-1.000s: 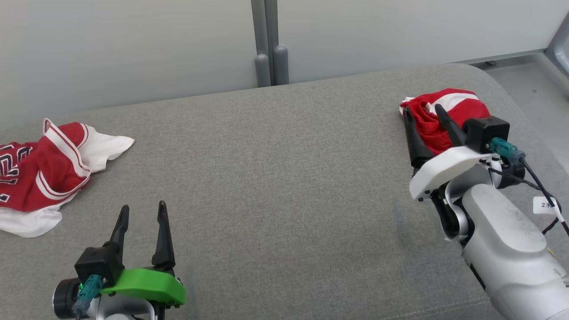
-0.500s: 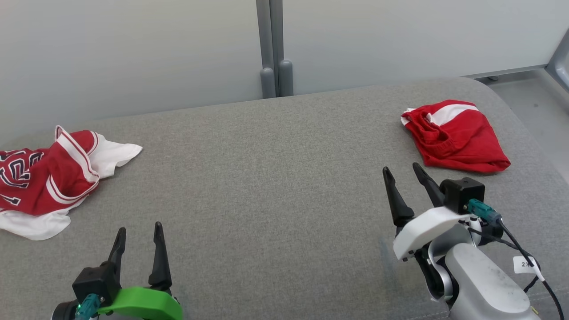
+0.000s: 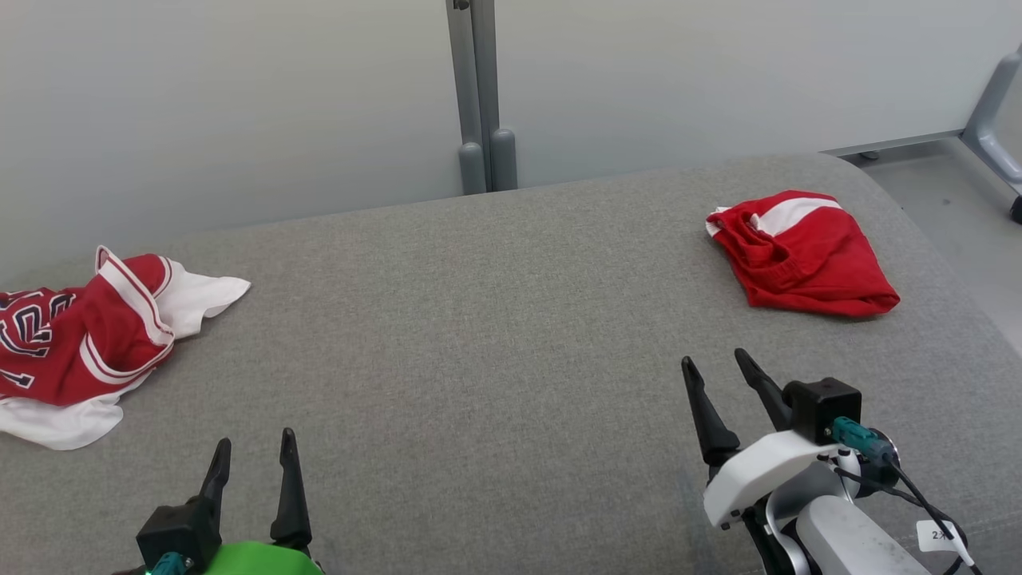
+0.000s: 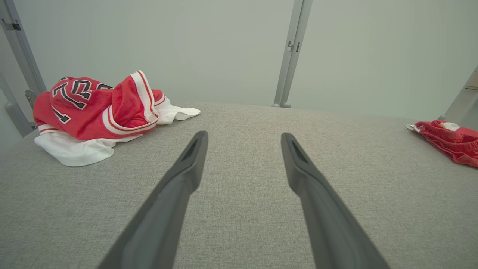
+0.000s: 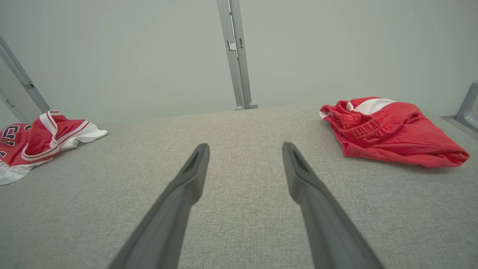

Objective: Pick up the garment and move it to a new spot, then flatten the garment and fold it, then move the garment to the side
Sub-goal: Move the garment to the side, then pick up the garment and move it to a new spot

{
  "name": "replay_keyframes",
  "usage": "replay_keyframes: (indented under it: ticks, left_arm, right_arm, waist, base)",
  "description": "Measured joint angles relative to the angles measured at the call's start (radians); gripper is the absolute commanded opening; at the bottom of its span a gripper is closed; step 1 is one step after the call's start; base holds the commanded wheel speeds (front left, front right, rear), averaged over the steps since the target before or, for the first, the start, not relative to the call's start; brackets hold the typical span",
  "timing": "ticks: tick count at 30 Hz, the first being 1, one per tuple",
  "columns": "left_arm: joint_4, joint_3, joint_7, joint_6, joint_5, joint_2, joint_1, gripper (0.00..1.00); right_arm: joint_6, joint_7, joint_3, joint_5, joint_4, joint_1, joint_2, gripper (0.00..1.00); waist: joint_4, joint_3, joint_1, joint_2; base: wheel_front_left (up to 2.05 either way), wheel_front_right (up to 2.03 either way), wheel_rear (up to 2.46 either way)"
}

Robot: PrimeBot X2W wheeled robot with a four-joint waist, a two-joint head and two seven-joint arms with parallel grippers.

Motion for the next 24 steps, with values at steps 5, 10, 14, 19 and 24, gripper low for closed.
replay_keyframes:
  ticks: [5,10,14,19,24]
  left_arm:
    - [-0.002,-0.008,0.000,0.000,0.000,0.000,0.001,1.00]
    - [-0.003,-0.012,0.000,0.000,0.000,-0.001,0.002,1.00]
    - [-0.004,-0.012,0.000,0.000,0.000,-0.001,0.002,1.00]
    - [-0.005,-0.012,-0.003,0.000,0.000,-0.001,0.002,1.00]
    - [-0.006,-0.021,-0.003,0.000,0.001,-0.002,0.002,1.00]
  right_arm:
    - [0.000,0.000,-0.010,-0.009,-0.022,0.014,-0.001,1.00]
    - [0.000,0.000,-0.021,-0.017,-0.039,0.027,-0.001,1.00]
    - [-0.001,0.000,-0.026,-0.027,-0.051,0.039,-0.002,1.00]
    - [-0.001,0.000,-0.031,-0.034,-0.059,0.048,-0.002,1.00]
    - [-0.001,0.000,-0.047,-0.050,-0.072,0.064,-0.005,1.00]
  waist:
    - [0.001,-0.001,0.0000,0.0000]
    - [0.004,-0.001,0.0000,0.0000]
    - [0.007,0.001,0.0000,0.0000]
    - [0.011,0.003,0.0000,0.0000]
    - [0.024,0.006,0.0000,0.0000]
  base:
    - [0.00,0.00,0.00]
    - [0.00,0.00,0.00]
    - [0.00,0.00,0.00]
    - [0.00,0.00,0.00]
    - [0.00,0.00,0.00]
